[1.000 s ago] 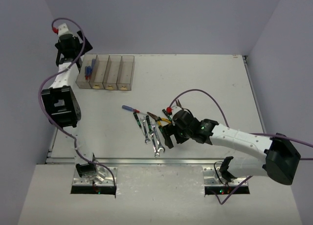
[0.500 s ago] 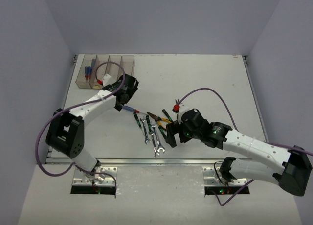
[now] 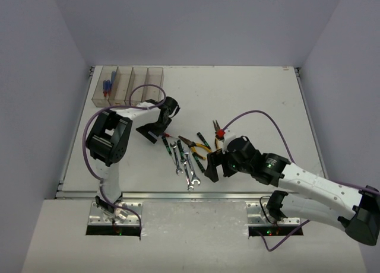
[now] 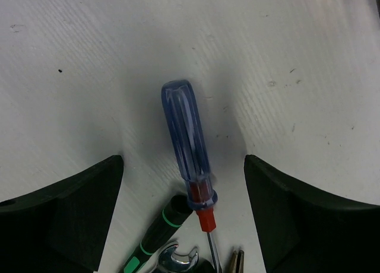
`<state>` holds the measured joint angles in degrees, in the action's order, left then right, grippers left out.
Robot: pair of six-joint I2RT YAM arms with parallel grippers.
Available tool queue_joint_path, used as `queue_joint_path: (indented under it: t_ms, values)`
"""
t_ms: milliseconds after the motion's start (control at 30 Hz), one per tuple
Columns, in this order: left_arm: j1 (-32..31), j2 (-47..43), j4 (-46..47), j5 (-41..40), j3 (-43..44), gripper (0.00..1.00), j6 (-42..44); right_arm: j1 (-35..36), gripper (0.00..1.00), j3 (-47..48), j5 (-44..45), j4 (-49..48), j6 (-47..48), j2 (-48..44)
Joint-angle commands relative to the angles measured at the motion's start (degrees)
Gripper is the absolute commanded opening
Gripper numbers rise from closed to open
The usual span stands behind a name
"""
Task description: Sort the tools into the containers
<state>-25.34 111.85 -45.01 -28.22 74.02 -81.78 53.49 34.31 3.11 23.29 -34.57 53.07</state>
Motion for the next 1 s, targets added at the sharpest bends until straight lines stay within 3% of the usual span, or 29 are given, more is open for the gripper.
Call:
queue_joint_path:
  t_ms: [0,67,200,367,533,767,833,900,967]
  values:
    - [-0.41,1.03,-0.71,-0.85,1.75,0.77,-2.32,0.29,0.99,-0.37,0.58,-0.35,-0.34,-1.04]
    - [-0.41,2.09,-0.42,-0.59,1.89,0.71,-2.33,0.31,0.99,-0.47,0.49,-0.43,-0.33,-0.97]
    - [-0.41,3.77,0.22,1.0,2.34,0.33,-1.83,0.29,0.99,-0.49,0.67,-0.52,-0.33,-0.78]
    - [-0.41,3.88,2.33,1.62,3.23,0.12,-0.76,0.38,0.99,-0.3,0.57,-0.52,-0.33,-0.76]
    - [-0.41,3.48,4.01,2.52,6.64,0.0,1.46,0.29,0.99,-0.33,0.34,-0.41,-0.41,-0.69]
    - [-0.5,-5.06,11.11,1.73,7.72,0.0,8.32,0.29,0.99,-0.12,0.84,0.27,-0.14,-0.69]
    - [-0.5,-9.01,15.92,-1.23,7.71,0.0,13.47,0.29,0.99,-0.04,0.84,0.44,-0.06,-0.78]
    - [-0.07,-11.85,19.69,-5.0,6.51,0.0,23.62,0.29,0.99,-0.12,0.93,0.69,0.11,-1.12]
    - [1.96,-16.37,31.1,-3.22,4.5,0.0,38.27,0.38,0.99,-0.48,1.2,0.97,0.52,-1.49]
